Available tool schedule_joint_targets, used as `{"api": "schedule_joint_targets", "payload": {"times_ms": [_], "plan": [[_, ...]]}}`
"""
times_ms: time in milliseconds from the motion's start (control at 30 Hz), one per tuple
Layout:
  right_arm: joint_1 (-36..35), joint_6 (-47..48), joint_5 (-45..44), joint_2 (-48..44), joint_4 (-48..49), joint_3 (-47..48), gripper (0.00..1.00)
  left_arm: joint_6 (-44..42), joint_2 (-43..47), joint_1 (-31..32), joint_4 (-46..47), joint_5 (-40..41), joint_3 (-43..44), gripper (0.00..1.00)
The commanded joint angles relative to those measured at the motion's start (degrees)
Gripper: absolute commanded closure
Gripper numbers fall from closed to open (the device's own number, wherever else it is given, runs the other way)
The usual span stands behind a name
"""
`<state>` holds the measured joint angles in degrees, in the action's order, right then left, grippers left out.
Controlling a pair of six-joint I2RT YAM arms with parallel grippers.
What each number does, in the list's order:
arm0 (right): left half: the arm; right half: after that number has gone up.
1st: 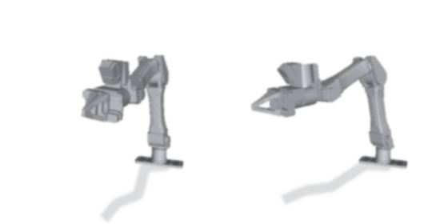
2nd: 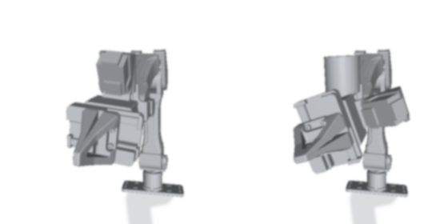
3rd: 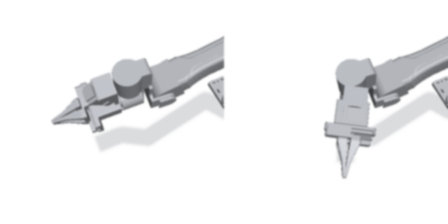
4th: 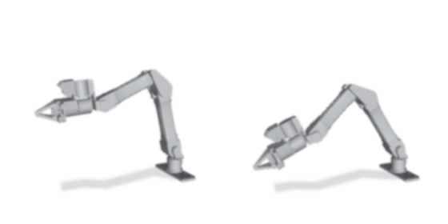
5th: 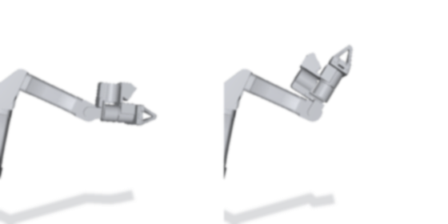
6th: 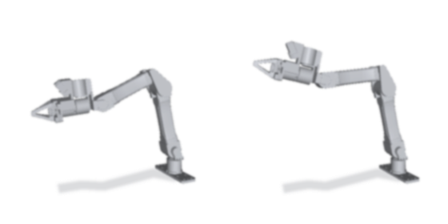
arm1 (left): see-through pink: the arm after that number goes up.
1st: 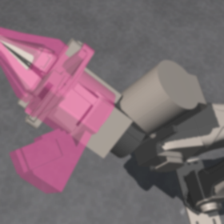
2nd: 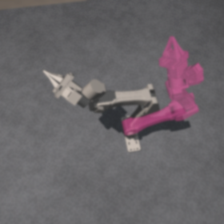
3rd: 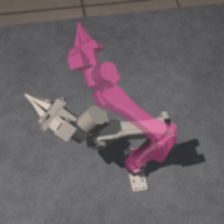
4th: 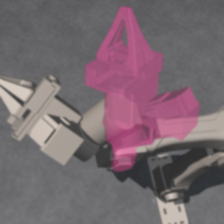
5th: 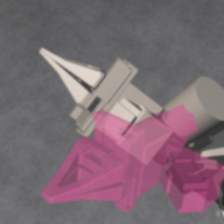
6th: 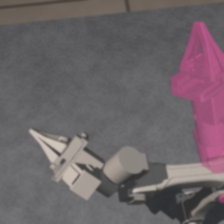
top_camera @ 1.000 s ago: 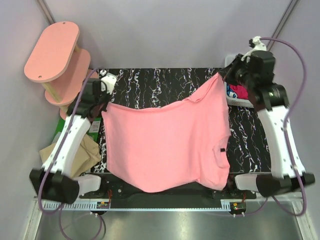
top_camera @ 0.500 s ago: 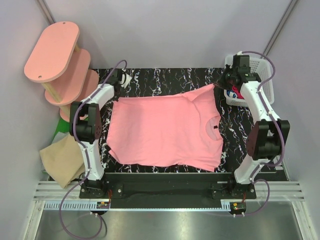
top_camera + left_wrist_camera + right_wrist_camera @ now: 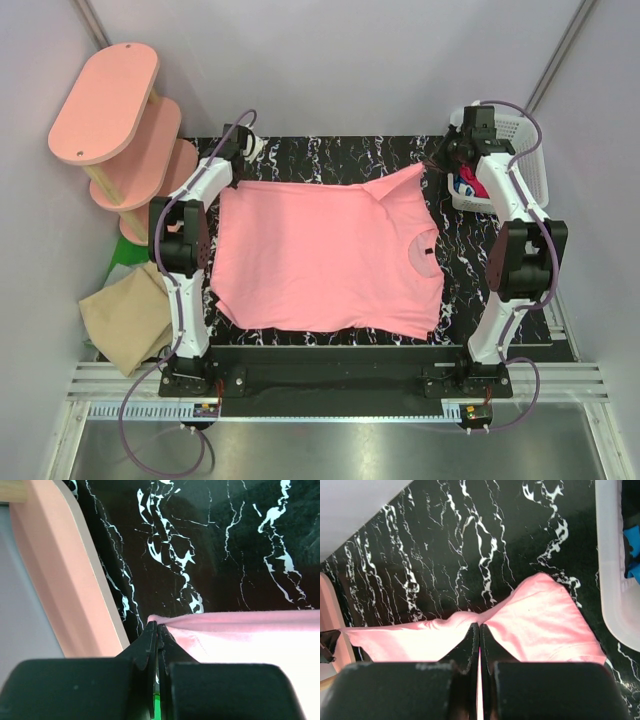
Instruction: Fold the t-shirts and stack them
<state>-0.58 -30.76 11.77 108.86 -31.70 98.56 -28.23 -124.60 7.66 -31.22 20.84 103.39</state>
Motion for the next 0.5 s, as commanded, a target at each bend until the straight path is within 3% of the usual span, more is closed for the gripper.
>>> {"api": "schedule_joint_targets", "payload": {"times_ms": [0,300,467], "plan": [[0.2,-0.8,1.9,-2.3,2.1,0.6,1.0,0.4,2.0,-0.2,0.3,1.6,-0.5,1.0],[0.2,-1.5,2.1,-15.5,0.5,-12.9,1.0,1.4,16.1,0.1,1.3,-2.7,-17.3,1.0],[0.3,-1.6,1.9,-21.7,-1.0,-18.0,1.0,1.1,22.0,0.2,1.3,-4.1,-22.1,1.0]]}}
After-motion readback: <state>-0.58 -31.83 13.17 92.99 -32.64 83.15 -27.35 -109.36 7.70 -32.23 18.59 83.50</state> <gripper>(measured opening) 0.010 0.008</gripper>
